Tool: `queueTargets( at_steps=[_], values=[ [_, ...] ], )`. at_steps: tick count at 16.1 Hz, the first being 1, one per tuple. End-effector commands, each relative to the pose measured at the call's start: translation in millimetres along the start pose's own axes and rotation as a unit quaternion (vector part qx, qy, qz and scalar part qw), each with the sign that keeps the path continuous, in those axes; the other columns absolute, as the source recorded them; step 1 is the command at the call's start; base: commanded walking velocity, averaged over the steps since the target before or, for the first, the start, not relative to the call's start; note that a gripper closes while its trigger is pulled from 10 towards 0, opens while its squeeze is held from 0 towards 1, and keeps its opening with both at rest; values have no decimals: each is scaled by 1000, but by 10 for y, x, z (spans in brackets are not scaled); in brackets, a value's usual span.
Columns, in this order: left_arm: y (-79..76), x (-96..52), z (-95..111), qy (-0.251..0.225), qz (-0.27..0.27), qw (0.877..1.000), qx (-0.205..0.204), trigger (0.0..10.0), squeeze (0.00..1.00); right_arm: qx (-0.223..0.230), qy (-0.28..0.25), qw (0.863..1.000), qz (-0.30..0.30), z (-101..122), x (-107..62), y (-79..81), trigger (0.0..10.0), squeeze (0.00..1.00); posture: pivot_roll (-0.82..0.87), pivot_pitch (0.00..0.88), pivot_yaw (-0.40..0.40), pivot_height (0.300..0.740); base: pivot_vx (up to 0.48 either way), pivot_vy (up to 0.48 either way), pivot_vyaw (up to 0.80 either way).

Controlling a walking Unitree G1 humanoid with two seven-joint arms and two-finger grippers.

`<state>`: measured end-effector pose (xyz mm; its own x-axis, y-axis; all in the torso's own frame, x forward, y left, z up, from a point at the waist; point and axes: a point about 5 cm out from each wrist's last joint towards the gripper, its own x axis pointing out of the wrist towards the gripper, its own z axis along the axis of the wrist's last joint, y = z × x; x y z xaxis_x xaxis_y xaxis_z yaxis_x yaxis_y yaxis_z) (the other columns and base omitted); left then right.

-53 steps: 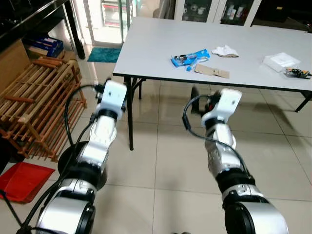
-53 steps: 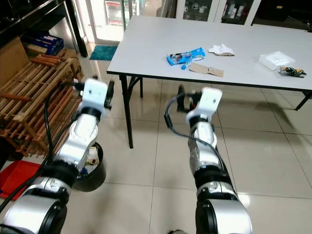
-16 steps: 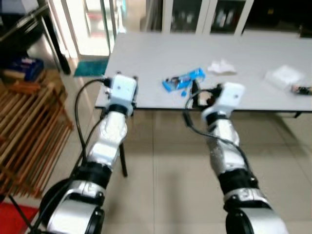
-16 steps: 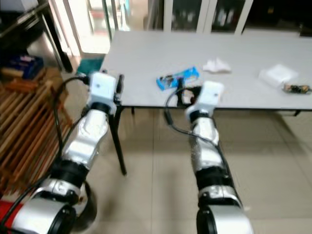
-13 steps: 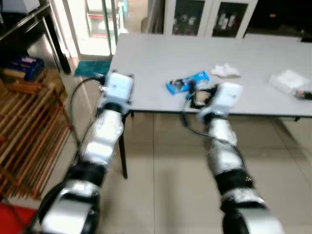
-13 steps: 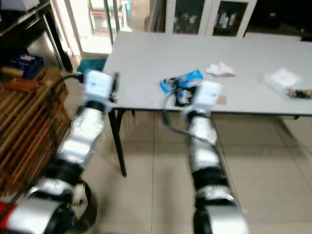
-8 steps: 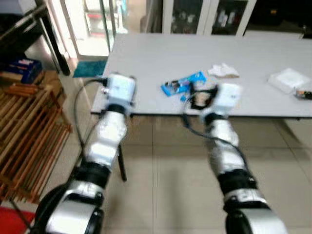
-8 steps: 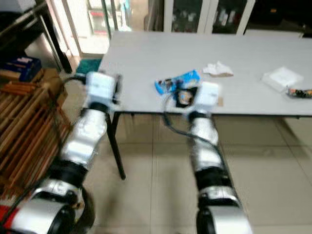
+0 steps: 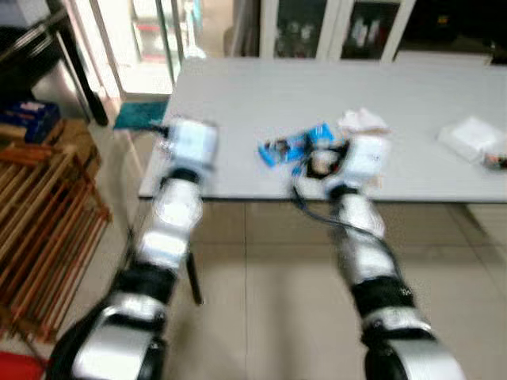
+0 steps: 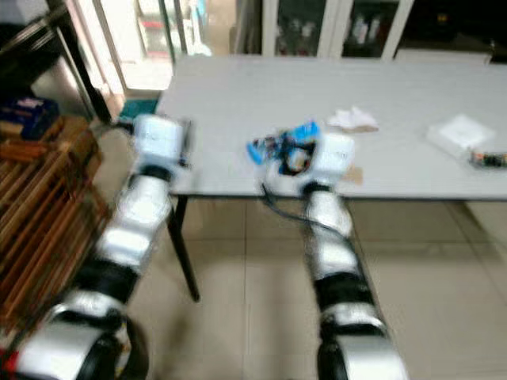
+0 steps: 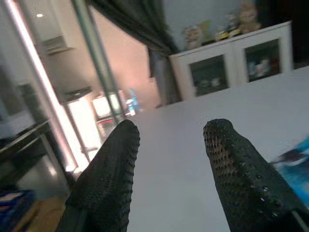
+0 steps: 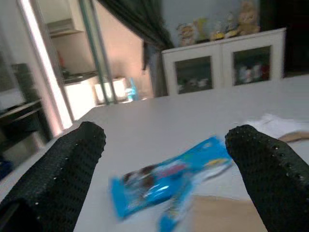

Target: Picking trash to rubbish bin

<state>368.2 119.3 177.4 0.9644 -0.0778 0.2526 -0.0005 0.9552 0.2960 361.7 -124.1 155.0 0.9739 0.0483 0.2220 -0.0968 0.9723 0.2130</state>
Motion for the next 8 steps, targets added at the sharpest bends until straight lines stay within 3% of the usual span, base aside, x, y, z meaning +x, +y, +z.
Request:
queueTargets(
  at_steps=[1, 8],
  values=[
    [116, 22, 14, -2, 14, 1000, 7, 10000, 0, 7, -8, 1000, 13, 43, 31, 108, 10000, 0, -10, 24, -34, 740, 356, 0, 0],
    [113, 24, 15, -2, 14, 1000, 6, 10000, 0, 7, -7, 1000, 13, 40, 32, 101, 10000, 0, -12, 24, -34, 740, 358, 0, 0]
  ],
)
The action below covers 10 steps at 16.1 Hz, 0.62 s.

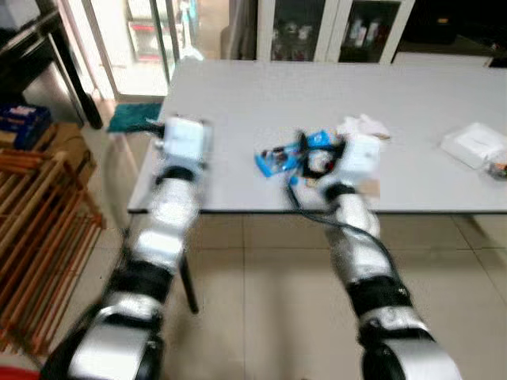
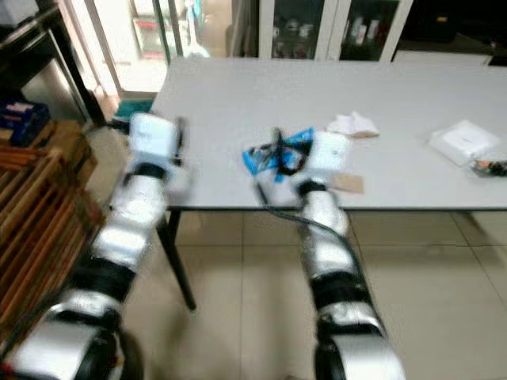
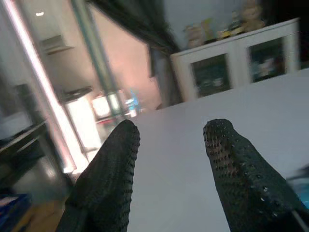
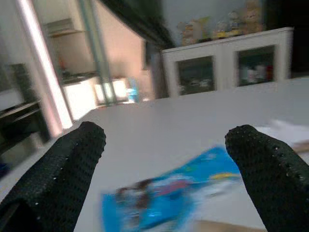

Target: Picking trash to rubbish bin

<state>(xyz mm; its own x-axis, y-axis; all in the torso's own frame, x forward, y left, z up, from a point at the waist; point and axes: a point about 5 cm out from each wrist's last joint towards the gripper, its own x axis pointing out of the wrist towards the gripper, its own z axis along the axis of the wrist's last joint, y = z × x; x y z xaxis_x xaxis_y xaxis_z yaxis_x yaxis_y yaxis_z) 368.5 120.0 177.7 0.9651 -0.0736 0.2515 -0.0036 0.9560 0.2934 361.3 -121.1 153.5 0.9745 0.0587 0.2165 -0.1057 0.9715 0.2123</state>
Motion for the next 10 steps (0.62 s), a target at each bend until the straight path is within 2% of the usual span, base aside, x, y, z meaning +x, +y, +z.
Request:
queueTargets(
  at_steps=[1, 10],
  values=[
    [104, 21, 15, -3, 12, 1000, 7, 10000, 0, 6, -10, 1000, 8, 58, 37, 75, 10000, 0, -13, 24, -35, 740, 360, 0, 0],
    [88, 16, 13, -3, 11, 1000, 6, 10000, 0, 6, -8, 1000, 13, 42, 32, 89, 10000, 0, -12, 13, -37, 740, 357, 0, 0]
  ],
)
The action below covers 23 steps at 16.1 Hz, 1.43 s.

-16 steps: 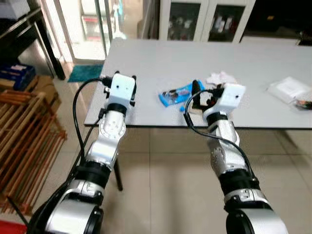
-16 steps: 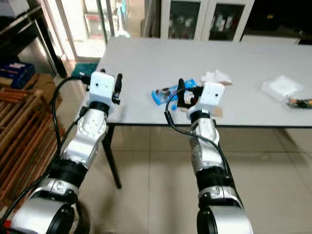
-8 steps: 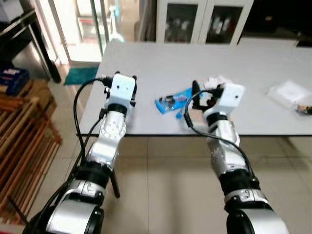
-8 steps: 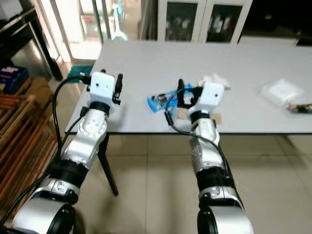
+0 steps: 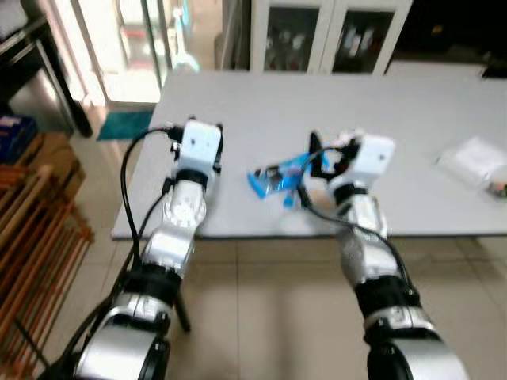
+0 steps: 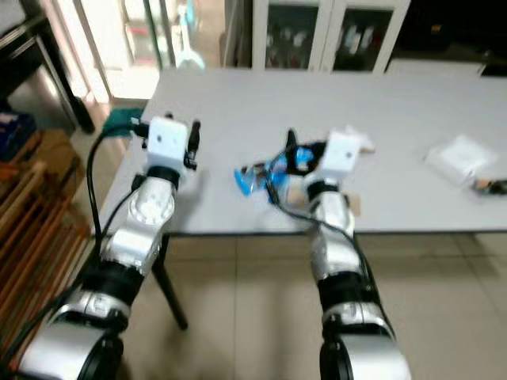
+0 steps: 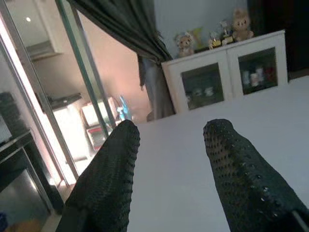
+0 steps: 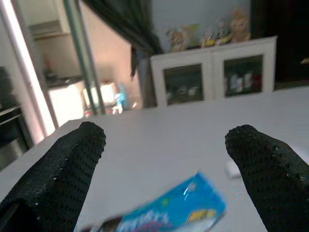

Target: Picking trash to rubbish bin

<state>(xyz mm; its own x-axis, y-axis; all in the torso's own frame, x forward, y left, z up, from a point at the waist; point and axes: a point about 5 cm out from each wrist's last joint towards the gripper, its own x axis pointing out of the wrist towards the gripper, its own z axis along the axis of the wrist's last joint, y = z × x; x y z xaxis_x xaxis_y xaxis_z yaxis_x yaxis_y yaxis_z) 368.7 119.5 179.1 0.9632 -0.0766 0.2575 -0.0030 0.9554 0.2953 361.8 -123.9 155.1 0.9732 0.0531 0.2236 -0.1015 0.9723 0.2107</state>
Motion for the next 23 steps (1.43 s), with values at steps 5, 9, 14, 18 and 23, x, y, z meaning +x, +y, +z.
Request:
queueTargets(
  at_steps=[5, 9, 14, 18, 23],
  values=[
    [68, 0, -1, -1, 7, 1000, 4, 10000, 0, 7, -1, 1000, 19, 3, 10, 126, 10000, 0, -14, 3, -38, 740, 359, 0, 0],
    [56, -6, -4, -2, 4, 1000, 3, 10000, 0, 7, 0, 1000, 21, -12, -2, 136, 10000, 0, -16, 0, -37, 740, 359, 0, 0],
    [38, -28, -83, 27, 7, 998, -60, 10000, 0, 7, 4, 1000, 23, -33, -14, 141, 10000, 0, -17, 0, -37, 740, 72, 0, 0],
    [40, -28, -82, 24, 1, 998, -51, 10000, 0, 7, 6, 1000, 24, -47, -24, 148, 10000, 0, -19, 0, -38, 740, 0, 0, 0],
    [53, -27, -92, 29, 8, 999, -41, 10000, 0, -11, 0, 999, 42, -43, -41, 180, 10000, 0, -19, 0, -42, 740, 0, -254, 0]
  ],
)
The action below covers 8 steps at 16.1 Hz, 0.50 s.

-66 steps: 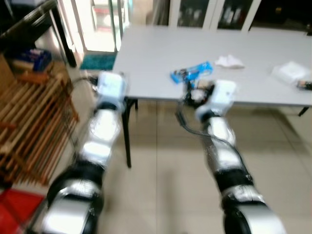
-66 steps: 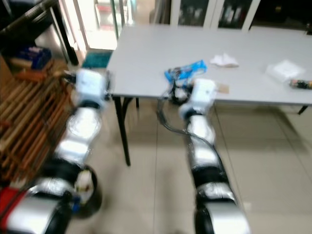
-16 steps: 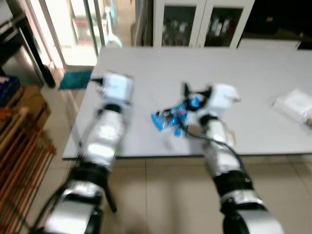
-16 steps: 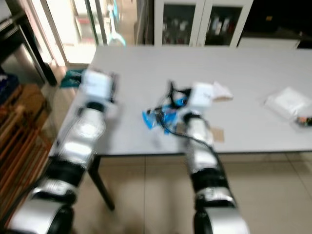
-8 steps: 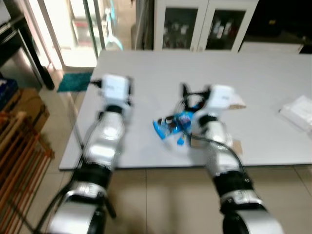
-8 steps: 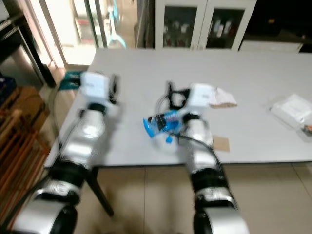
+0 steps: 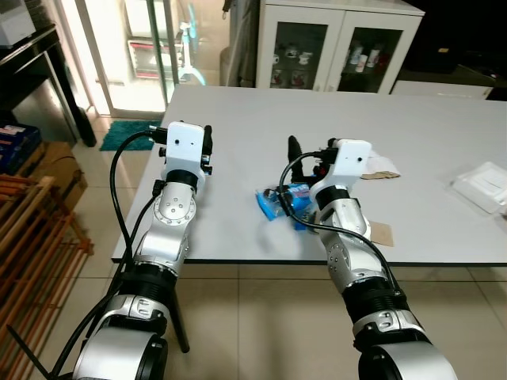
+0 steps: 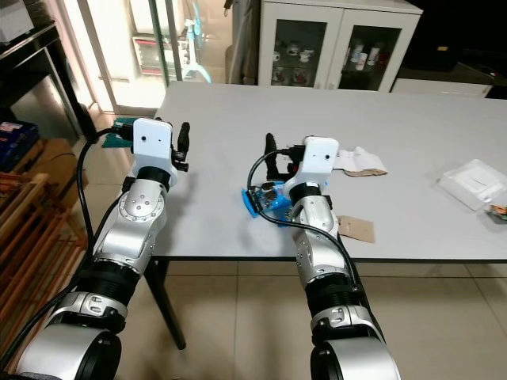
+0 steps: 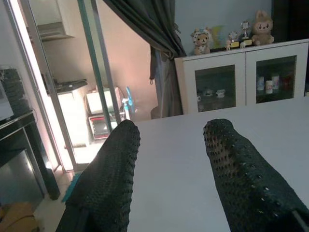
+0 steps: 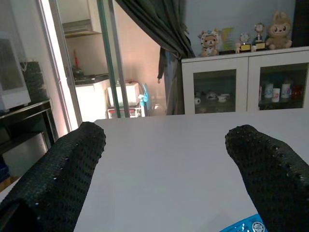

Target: Picking trash to rubbish bin

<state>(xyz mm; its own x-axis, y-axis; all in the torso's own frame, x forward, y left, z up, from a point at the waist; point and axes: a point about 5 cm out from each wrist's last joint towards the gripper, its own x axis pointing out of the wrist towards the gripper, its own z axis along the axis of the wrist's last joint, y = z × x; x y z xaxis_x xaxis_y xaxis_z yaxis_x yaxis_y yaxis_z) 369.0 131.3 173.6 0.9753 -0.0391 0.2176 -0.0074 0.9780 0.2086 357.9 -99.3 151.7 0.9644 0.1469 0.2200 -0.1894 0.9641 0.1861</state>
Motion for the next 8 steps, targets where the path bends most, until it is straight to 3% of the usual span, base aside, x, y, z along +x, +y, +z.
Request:
queueTargets(
  at_steps=[1, 3, 8],
  values=[
    [-41, -6, -10, 4, -4, 1000, 2, 10000, 0, -10, -11, 1000, -2, 37, -14, -50, 10000, 0, -19, 0, -42, 740, 0, -330, 606],
    [-41, -3, -6, 4, -3, 1000, 0, 10000, 0, -11, -9, 1000, 1, 33, -15, -39, 10000, 0, -20, 0, -44, 740, 0, -332, 700],
    [-32, 0, -1, 5, 0, 1000, -3, 10000, 0, -5, -4, 1000, 1, 17, -21, -54, 10000, 0, -19, 1, -48, 740, 0, -329, 0]
  ],
)
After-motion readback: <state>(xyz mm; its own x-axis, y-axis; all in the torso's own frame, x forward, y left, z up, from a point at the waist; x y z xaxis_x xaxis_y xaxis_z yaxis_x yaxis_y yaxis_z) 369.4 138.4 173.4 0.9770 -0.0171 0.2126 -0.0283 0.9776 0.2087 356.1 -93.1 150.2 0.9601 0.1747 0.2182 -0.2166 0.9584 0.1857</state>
